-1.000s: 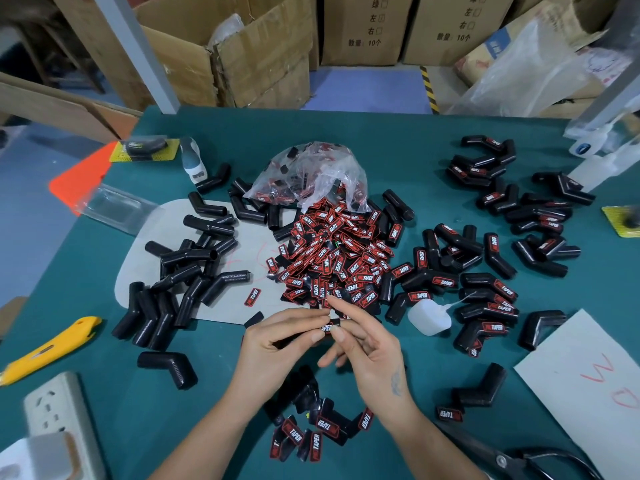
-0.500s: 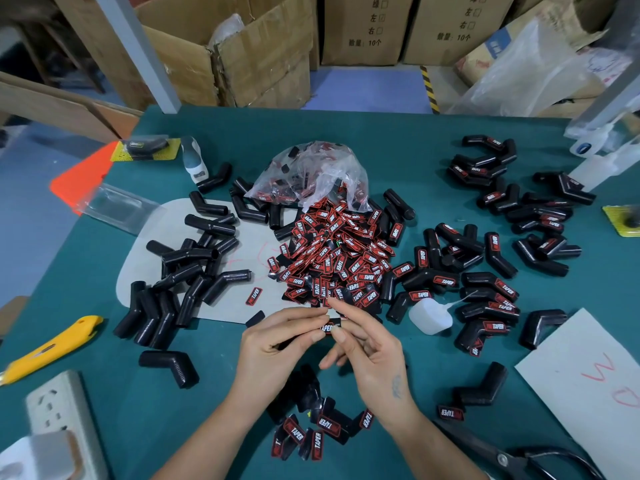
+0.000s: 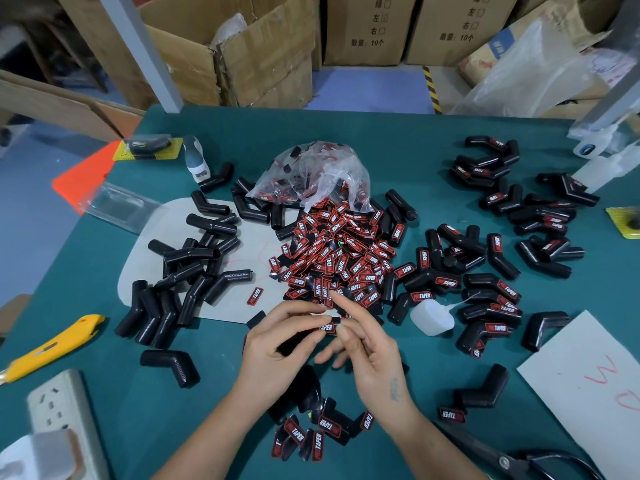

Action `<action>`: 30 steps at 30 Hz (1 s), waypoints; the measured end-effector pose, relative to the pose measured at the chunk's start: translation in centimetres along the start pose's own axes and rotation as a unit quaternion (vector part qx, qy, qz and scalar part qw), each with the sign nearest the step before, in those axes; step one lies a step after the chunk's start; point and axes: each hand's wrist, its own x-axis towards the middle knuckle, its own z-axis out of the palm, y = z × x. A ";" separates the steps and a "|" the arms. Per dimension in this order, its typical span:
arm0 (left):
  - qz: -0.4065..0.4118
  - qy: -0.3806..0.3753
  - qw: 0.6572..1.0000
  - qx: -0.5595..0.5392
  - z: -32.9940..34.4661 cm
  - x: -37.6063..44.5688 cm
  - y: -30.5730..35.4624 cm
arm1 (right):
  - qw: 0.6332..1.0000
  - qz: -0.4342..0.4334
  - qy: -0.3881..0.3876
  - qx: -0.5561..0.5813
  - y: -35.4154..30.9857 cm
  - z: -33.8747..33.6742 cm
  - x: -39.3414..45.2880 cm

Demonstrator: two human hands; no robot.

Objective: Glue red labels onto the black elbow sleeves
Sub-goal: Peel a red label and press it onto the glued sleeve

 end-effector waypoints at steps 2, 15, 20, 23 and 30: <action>0.029 0.005 0.999 0.027 0.2 -0.1 -0.2 | 1.000 -0.004 -0.006 -0.009 -0.1 0.2 -0.1; 0.164 -0.035 0.979 0.113 0.4 -0.3 -1.7 | 1.000 0.005 -0.006 0.021 -0.5 0.5 -0.5; 0.222 -0.052 0.962 0.150 0.4 -0.1 -2.1 | 1.000 0.006 -0.007 0.017 -0.5 0.4 -0.6; 0.237 -0.051 0.955 0.172 0.4 -0.2 -2.4 | 1.000 0.005 -0.007 0.020 -0.7 0.4 -0.6; 0.194 -0.017 0.975 0.110 0.6 -0.4 -1.8 | 0.999 -0.010 -0.009 0.040 -0.9 0.6 -0.4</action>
